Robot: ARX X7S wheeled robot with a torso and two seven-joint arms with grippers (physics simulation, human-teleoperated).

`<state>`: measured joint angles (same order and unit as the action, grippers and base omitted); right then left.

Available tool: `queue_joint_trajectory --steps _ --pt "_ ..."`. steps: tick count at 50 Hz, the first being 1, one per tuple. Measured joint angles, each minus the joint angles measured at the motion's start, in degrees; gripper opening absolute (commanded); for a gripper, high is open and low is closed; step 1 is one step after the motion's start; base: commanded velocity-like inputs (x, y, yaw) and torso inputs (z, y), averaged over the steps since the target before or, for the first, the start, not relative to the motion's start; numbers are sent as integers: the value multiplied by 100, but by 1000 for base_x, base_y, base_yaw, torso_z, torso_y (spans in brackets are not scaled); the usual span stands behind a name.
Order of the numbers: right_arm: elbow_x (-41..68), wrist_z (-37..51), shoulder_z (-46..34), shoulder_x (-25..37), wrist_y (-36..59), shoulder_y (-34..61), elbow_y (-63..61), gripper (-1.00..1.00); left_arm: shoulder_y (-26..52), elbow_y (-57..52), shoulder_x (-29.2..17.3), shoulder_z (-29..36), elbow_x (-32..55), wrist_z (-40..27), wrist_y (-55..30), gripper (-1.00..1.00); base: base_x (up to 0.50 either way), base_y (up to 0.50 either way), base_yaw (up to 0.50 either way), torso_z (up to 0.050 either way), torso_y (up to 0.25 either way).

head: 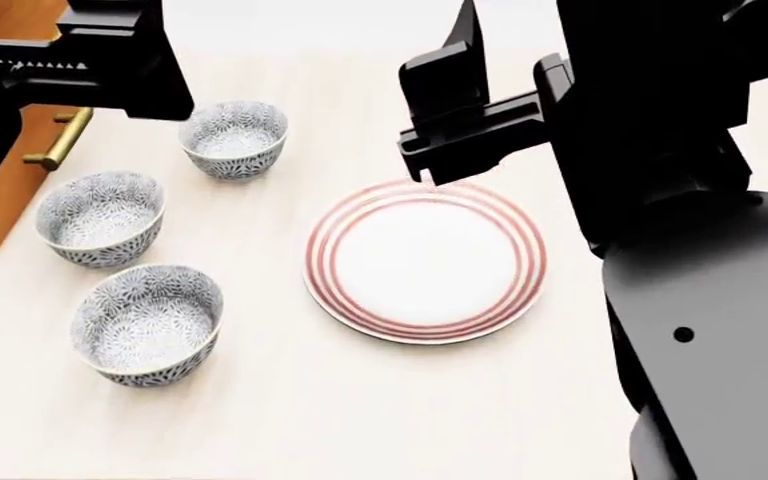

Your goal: Put the bowl at the front on the plate.

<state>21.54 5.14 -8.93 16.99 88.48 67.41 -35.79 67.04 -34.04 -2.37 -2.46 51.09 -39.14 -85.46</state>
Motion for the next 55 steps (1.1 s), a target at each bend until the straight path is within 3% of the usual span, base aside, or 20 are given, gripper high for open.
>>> queue_joint_trajectory --steps 55 --pt "678 467 130 132 22 33 -33 100 -43 224 -386 215 861 -692 451 100 187 0 0 0 0"
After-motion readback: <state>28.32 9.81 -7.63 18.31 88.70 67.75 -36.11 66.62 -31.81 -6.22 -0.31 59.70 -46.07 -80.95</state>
